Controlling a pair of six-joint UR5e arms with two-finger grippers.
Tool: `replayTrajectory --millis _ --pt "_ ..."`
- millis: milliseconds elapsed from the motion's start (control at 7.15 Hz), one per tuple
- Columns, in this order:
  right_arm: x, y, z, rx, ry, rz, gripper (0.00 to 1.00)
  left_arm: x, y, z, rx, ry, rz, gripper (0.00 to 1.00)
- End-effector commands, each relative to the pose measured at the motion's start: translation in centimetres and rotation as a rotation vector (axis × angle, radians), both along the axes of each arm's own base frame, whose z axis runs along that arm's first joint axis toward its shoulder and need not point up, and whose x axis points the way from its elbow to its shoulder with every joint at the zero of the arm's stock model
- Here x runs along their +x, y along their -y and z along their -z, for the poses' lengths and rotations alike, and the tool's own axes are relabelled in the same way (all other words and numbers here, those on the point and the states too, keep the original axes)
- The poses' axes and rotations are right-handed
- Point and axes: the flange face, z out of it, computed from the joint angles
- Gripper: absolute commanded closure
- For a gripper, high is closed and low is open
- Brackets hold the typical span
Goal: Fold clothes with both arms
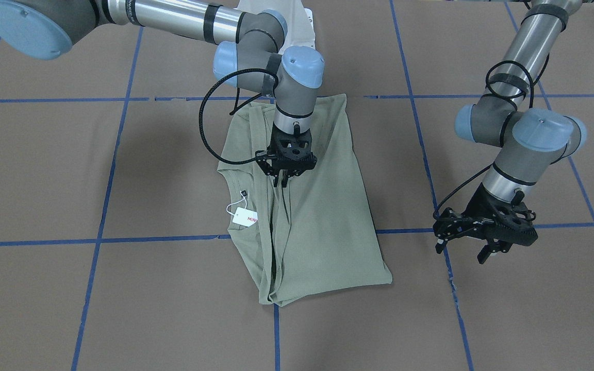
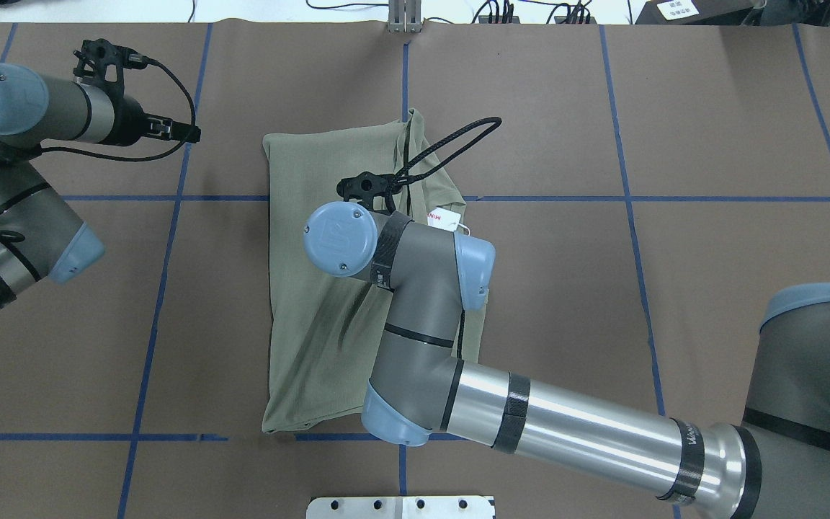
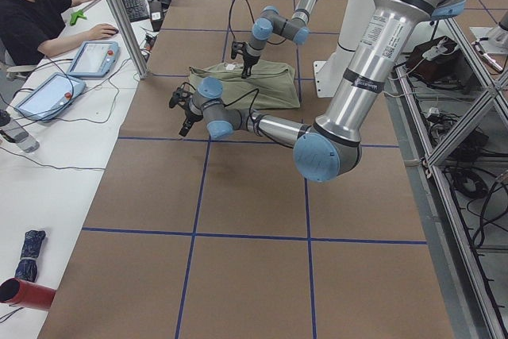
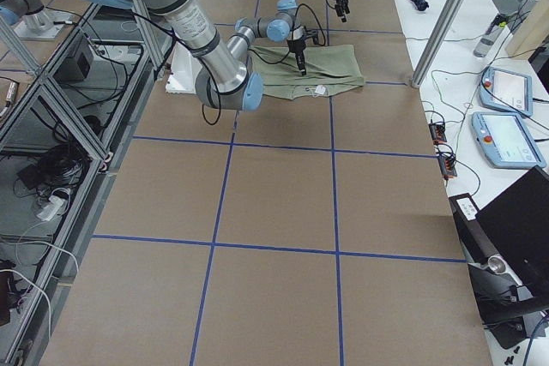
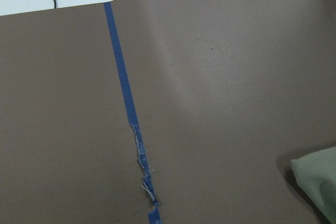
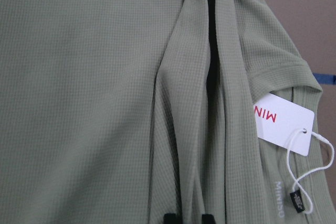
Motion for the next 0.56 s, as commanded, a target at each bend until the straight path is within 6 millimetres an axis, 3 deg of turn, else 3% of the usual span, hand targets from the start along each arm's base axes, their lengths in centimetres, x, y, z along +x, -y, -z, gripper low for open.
replayTrajectory --millis 0,419 --pt "0.1 0.2 0.0 0.003 -0.002 -0.004 1.0 0.4 -0.2 -0.1 -0.002 0.002 -0.007 0.0" --pt "1.4 2.0 -0.2 -0.001 -0.004 -0.031 1.0 0.5 -0.3 -0.1 -0.001 0.003 -0.007 0.0"
